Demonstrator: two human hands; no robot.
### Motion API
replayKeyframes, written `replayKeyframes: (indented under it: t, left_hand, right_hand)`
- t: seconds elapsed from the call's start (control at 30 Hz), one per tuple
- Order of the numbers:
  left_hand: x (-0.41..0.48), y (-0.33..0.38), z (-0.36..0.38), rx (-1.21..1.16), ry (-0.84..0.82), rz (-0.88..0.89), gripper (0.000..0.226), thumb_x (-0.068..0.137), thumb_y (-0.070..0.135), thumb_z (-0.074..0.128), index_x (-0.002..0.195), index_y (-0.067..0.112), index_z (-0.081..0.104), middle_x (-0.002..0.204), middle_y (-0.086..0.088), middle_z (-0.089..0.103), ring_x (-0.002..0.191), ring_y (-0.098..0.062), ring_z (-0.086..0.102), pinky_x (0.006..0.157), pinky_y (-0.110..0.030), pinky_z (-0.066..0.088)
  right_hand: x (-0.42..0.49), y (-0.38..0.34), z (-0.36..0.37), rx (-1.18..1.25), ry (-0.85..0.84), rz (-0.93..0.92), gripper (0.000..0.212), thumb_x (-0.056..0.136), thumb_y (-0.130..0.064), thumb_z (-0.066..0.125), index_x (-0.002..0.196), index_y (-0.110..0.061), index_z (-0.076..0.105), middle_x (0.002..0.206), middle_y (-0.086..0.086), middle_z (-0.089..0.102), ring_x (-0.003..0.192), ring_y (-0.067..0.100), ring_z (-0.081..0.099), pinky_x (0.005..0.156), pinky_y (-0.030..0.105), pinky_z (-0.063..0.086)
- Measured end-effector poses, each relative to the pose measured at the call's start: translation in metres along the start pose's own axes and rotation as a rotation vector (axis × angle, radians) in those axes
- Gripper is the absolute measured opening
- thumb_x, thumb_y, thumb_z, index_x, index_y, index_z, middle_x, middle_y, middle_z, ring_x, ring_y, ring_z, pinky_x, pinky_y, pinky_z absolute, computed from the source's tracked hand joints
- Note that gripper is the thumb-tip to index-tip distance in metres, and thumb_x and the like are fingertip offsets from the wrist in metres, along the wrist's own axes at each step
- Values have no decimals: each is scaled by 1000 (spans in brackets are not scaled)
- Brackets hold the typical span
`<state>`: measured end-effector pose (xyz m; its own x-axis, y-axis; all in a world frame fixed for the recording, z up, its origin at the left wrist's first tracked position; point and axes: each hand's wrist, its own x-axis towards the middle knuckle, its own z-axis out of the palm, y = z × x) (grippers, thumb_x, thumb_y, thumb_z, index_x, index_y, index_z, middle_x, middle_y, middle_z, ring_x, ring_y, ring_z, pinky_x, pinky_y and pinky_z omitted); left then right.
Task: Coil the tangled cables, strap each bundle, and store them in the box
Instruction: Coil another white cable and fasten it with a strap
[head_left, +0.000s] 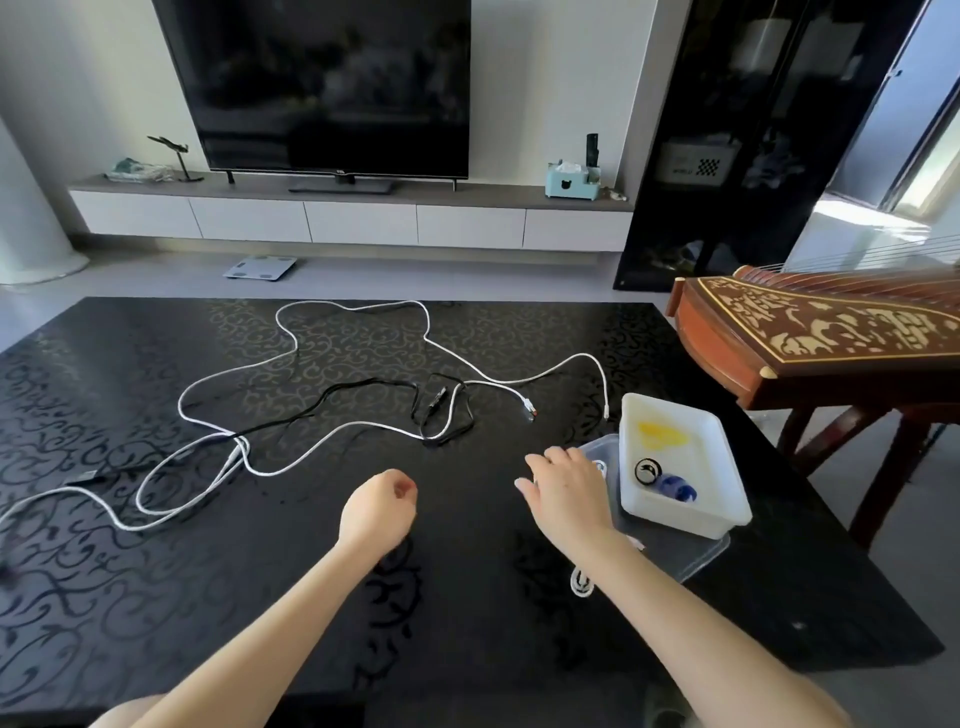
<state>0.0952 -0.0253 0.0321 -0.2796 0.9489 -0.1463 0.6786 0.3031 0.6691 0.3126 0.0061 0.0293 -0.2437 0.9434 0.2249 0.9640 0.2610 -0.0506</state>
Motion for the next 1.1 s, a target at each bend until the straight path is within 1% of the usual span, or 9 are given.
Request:
replayKeyframes:
  t: [0.1, 0.23, 0.33, 0.47, 0.63, 0.77, 0.87, 0.97, 1.1]
  left_hand:
    - [17, -20, -5, 280, 189, 167, 20, 92, 14, 49, 101, 14, 67, 101, -6, 62, 94, -28, 55, 73, -30, 41]
    - [49, -45, -18, 541, 408, 339, 20, 79, 4, 65, 98, 5, 68, 104, -17, 64, 93, -38, 57, 79, -43, 44]
    - [72, -63, -36, 833, 346, 108, 46, 90, 25, 54, 133, 11, 43, 136, -13, 48, 125, -33, 42, 107, -48, 25]
    - [79, -72, -53, 919, 203, 34, 22, 93, 14, 41, 112, 14, 53, 110, -2, 64, 106, -25, 59, 100, -38, 36]
    - [31, -66, -58, 584, 138, 463, 19, 99, 20, 41, 86, 12, 51, 75, -7, 61, 77, -30, 55, 60, -36, 34]
    - [-12, -53, -74, 529, 106, 713, 22, 99, 23, 46, 83, 12, 56, 67, -4, 59, 68, -27, 53, 60, -35, 39]
    - [-27, -38, -87, 458, 112, 831, 24, 99, 28, 43, 94, 14, 62, 73, 1, 62, 72, -21, 55, 65, -32, 42]
    - [-34, -22, -104, 316, 192, 822, 18, 96, 25, 49, 92, 14, 63, 72, 3, 64, 69, -18, 58, 62, -30, 43]
    - [-13, -21, -128, 52, 302, 571, 8, 94, 19, 54, 90, 17, 61, 61, 11, 53, 60, -2, 51, 58, -14, 37]
  right_hand:
    - [-2, -23, 35, 64, -170, -185, 52, 96, -50, 37, 143, -26, 38, 150, 10, 36, 140, 29, 26, 114, 41, 18]
    - [-4, -29, 72, 85, -250, -226, 54, 98, -52, 23, 149, -33, 22, 159, 4, 13, 147, 21, 4, 117, 38, -4]
    - [-7, -26, 85, 68, -191, -223, 58, 95, -56, 12, 148, -35, 22, 158, 1, 15, 147, 18, 5, 116, 35, -6]
    - [-5, -27, 87, 114, -139, -216, 59, 93, -57, 12, 146, -35, 29, 157, 0, 22, 146, 17, 11, 116, 34, -2]
    - [-11, -31, 74, 207, -116, -171, 64, 95, -53, 35, 150, -27, 16, 152, -3, 32, 142, 13, 24, 117, 31, 13]
    - [-9, -66, 33, 459, 54, -121, 69, 90, -50, 53, 148, -23, 27, 137, -3, 50, 119, 14, 52, 95, 29, 44]
    - [6, -101, 4, 542, 92, -229, 37, 94, -36, 53, 128, -21, 56, 119, -3, 58, 106, 16, 58, 81, 31, 49]
    - [29, -116, -37, 640, 17, -233, 21, 97, -21, 49, 97, -9, 66, 91, 8, 67, 89, 26, 61, 77, 34, 41]
    - [71, -120, -108, 457, 270, -376, 23, 98, -15, 47, 81, -1, 51, 73, 9, 52, 58, 29, 48, 57, 39, 37]
